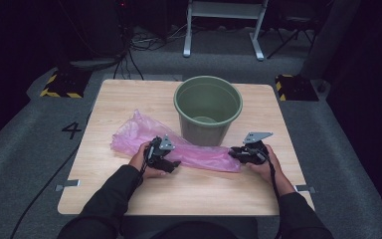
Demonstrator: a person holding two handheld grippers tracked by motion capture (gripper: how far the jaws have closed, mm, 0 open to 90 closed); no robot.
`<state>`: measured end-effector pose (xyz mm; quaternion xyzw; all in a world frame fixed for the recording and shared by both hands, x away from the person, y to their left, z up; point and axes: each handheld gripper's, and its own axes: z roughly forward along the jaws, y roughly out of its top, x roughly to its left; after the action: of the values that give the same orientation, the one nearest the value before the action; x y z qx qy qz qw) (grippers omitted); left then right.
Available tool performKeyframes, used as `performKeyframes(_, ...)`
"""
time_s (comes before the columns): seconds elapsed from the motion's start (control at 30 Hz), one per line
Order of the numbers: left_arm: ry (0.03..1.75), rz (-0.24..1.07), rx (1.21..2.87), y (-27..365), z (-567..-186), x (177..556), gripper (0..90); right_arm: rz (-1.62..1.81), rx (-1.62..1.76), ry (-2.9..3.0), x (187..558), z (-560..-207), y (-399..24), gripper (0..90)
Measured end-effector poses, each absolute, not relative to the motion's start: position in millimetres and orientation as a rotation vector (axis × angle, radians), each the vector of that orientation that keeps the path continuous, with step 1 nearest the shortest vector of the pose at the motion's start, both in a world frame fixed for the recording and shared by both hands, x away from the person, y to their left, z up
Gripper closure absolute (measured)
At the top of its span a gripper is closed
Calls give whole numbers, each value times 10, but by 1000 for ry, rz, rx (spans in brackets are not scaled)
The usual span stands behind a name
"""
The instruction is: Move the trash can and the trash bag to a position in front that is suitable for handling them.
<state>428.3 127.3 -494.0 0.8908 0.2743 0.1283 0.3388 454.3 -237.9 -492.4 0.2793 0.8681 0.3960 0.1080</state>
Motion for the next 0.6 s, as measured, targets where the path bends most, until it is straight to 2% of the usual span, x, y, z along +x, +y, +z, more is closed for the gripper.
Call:
performKeyframes(0.07,728,336,2307,1304,-4936,4294,386,1175,838,2553,4550,-4929,-2392,612)
performKeyframes(0.13,732,311,2301,1325,-4936,4303,466,1184,856,2560,4564,-4936,-2404,469)
performKeyframes(0.23,734,301,2282,1351,-4944,4309,581,1220,896,2542,4584,-4935,-2461,316)
performKeyframes(0.33,748,331,2271,1360,-4948,4307,714,1191,935,2504,4616,-4925,-2579,245)
performKeyframes(0.47,766,380,2261,1363,-4960,4302,826,1156,1027,2443,4668,-4946,-2811,240)
performKeyframes(0.6,774,405,2254,1356,-4969,4290,869,1098,1096,2382,4712,-4978,-2980,232)
